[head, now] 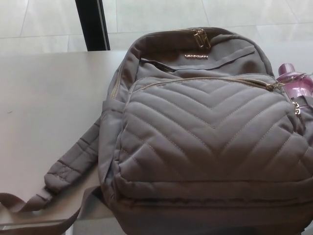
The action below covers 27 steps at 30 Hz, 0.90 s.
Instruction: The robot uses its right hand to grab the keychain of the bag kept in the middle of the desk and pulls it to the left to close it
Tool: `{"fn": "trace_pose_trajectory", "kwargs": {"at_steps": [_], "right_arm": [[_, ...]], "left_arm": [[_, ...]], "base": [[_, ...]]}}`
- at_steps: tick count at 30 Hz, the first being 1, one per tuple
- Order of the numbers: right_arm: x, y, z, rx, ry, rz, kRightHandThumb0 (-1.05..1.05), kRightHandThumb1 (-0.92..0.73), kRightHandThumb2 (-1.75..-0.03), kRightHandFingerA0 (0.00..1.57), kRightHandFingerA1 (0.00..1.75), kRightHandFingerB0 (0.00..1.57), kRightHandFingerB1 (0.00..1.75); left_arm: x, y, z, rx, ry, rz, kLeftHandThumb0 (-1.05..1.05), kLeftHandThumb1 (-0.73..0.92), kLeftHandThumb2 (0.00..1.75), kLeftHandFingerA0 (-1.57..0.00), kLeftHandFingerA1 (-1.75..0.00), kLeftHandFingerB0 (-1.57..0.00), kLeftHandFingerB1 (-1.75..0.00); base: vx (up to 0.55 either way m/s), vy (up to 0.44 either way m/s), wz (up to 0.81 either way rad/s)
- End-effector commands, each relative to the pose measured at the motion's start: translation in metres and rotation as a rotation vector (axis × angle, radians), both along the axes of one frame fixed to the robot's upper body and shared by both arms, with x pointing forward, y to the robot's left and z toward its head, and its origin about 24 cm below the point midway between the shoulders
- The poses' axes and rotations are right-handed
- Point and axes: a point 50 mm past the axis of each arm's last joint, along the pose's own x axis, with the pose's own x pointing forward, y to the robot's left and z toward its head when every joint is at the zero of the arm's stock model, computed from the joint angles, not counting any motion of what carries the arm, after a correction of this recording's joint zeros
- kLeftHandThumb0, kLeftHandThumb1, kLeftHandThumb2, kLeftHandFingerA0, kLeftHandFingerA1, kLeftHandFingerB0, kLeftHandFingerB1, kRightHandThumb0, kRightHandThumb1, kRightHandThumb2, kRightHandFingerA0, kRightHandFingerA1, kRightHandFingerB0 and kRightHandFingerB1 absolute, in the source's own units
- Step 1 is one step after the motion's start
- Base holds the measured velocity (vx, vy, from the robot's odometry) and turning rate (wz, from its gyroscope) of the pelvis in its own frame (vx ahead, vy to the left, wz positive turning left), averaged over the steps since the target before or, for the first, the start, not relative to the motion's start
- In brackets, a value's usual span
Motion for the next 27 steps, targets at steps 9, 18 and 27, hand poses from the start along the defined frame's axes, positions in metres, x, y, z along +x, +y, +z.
{"fn": "trace_pose_trajectory", "kwargs": {"at_steps": [9, 18, 27], "right_arm": [[0.043, 0.085, 0.054, 0.407, 0.244, 0.128, -0.27, -0.65, -1.09, 0.95, 1.75, 0.65, 1.64], [0.059, 0.142, 0.033, 0.421, 0.361, 0.158, -0.32, -0.6, -1.18, 0.95, 1.75, 0.62, 1.73], [0.073, 0.192, 0.013, 0.422, 0.469, 0.117, -0.32, -0.75, -0.98, 0.92, 1.75, 0.6, 1.65]], "left_arm": [[-0.003, 0.014, 0.01, 0.049, 0.009, -0.014, -0.64, 0.92, 0.88, -0.38, -0.54, -0.3, -0.48], [0.006, 0.017, 0.013, 0.056, -0.009, -0.01, -0.55, 0.8, 1.21, -0.42, -0.65, -0.18, -0.51], [0.014, 0.019, 0.014, 0.07, -0.011, -0.013, -0.6, 0.92, 0.89, -0.37, -0.55, -0.28, -0.48]], "base": [[0.0, 0.0, 0.0], [0.0, 0.0, 0.0], [0.0, 0.0, 0.0]]}}
